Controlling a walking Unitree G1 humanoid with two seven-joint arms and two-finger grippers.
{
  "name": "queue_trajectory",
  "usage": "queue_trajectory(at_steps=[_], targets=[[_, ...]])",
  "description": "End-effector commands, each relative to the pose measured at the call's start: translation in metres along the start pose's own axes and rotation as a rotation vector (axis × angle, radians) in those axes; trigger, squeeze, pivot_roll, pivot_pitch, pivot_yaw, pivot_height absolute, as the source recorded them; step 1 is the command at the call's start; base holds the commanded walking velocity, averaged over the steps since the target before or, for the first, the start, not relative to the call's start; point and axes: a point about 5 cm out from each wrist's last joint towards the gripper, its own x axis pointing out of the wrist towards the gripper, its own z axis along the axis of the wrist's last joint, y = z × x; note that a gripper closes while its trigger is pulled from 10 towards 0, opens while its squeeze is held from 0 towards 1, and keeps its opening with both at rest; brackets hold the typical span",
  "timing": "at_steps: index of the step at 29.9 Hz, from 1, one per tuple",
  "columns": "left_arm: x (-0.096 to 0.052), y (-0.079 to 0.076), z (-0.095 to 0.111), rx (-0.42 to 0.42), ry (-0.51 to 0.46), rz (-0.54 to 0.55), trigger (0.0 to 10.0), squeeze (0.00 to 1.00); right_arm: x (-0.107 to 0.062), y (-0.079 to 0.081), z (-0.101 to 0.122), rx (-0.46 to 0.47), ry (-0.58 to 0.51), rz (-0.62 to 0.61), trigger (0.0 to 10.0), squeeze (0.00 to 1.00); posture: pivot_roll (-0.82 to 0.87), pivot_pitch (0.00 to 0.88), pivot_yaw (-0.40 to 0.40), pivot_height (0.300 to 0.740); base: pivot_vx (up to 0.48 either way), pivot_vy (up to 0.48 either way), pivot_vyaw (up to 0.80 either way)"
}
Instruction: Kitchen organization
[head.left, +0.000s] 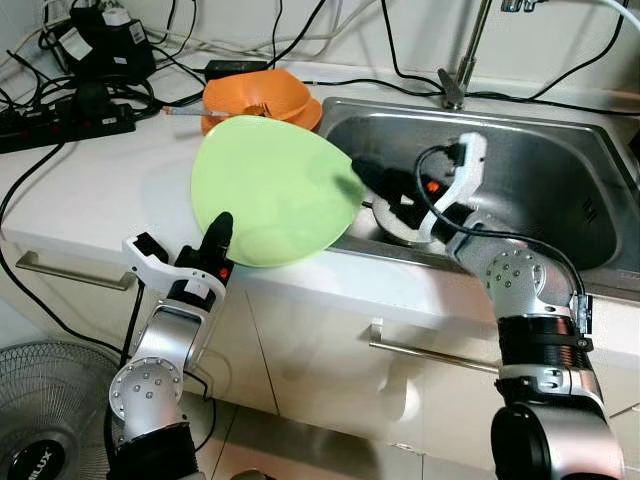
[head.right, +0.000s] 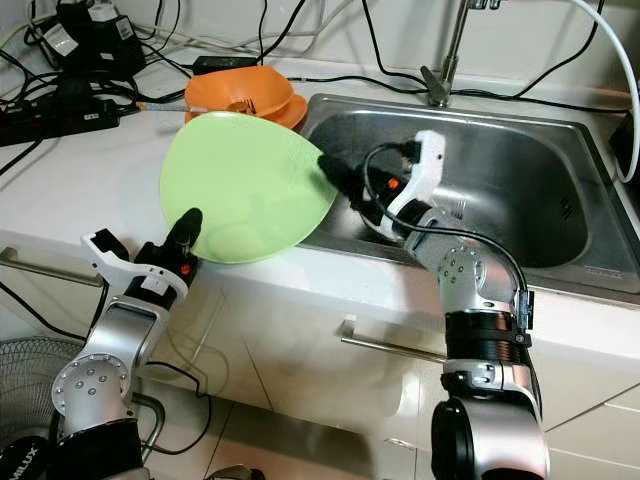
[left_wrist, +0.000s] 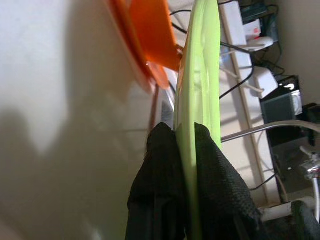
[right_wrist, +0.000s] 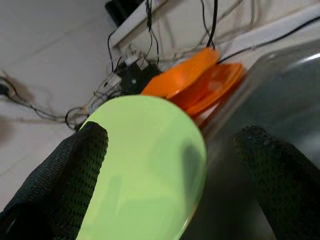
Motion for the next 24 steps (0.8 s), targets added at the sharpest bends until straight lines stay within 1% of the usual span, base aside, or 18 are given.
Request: queue_trajectory(at_steps=[1, 5, 8, 10, 11, 12, 13, 17, 18, 19, 20, 21, 24], targets=[[0.002, -0.016, 0.001, 0.001, -0.010, -0.091, 0.0, 0.00, 0.003, 0.000, 0.001, 0.021, -0.008, -0.006, 10.0, 0.00, -0.02, 0.030, 0.031, 0.740, 0.000, 0.000, 0.00], [0.003, -0.022, -0.002, -0.007, 0.017, -0.137, 0.0, 0.00, 0.004, 0.002, -0.008, 0.041, 0.025, 0.013, 10.0, 0.00, -0.02, 0.030, 0.030, 0.740, 0.000, 0.000, 0.00], [0.003, -0.030, -0.005, -0.021, 0.039, -0.186, 0.0, 0.00, 0.004, 0.005, -0.016, 0.070, 0.065, 0.060, 10.0, 0.00, -0.02, 0.030, 0.030, 0.740, 0.000, 0.000, 0.00], [0.003, -0.036, -0.008, -0.022, 0.067, -0.225, 0.0, 0.00, 0.005, 0.006, -0.021, 0.068, 0.081, 0.070, 10.0, 0.00, -0.02, 0.030, 0.030, 0.740, 0.000, 0.000, 0.00], [0.003, -0.036, -0.008, -0.022, 0.067, -0.225, 0.0, 0.00, 0.005, 0.006, -0.021, 0.068, 0.081, 0.070, 10.0, 0.00, -0.02, 0.030, 0.030, 0.740, 0.000, 0.000, 0.00], [0.004, -0.042, -0.012, -0.032, 0.105, -0.271, 0.0, 0.00, 0.006, 0.009, -0.024, 0.084, 0.090, 0.093, 10.0, 0.00, -0.02, 0.031, 0.031, 0.740, 0.000, 0.000, 0.00], [0.004, -0.043, -0.012, -0.036, 0.117, -0.286, 0.0, 0.00, 0.006, 0.010, -0.025, 0.087, 0.094, 0.103, 10.0, 0.00, -0.02, 0.031, 0.031, 0.740, 0.000, 0.000, 0.00], [0.004, -0.046, -0.014, -0.050, 0.135, -0.311, 0.0, 0.00, 0.007, 0.013, -0.024, 0.099, 0.089, 0.130, 10.0, 0.00, -0.02, 0.031, 0.033, 0.740, 0.000, 0.000, 0.00], [0.004, -0.049, -0.017, -0.049, 0.149, -0.330, 0.0, 0.00, 0.007, 0.015, -0.024, 0.109, 0.086, 0.144, 9.5, 0.00, -0.02, 0.033, 0.034, 0.740, 0.000, 0.000, 0.00], [0.004, -0.049, -0.017, -0.049, 0.149, -0.330, 0.0, 0.00, 0.007, 0.015, -0.024, 0.109, 0.086, 0.144, 9.5, 0.00, -0.02, 0.033, 0.034, 0.740, 0.000, 0.000, 0.00], [0.004, -0.051, -0.019, -0.047, 0.155, -0.338, 0.0, 0.00, 0.007, 0.015, -0.023, 0.113, 0.084, 0.147, 2.5, 0.00, -0.02, 0.033, 0.034, 0.740, 0.000, 0.000, 0.00], [0.002, -0.053, -0.020, -0.043, 0.158, -0.344, 0.0, 0.00, 0.006, 0.014, -0.023, 0.131, 0.077, 0.150, 0.0, 0.00, -0.02, 0.033, 0.033, 0.740, 0.000, 0.000, 0.00], [0.001, -0.053, -0.020, -0.041, 0.160, -0.346, 0.0, 0.00, 0.005, 0.013, -0.022, 0.132, 0.078, 0.144, 0.0, 0.00, -0.02, 0.034, 0.033, 0.740, 0.000, 0.000, 0.00]])
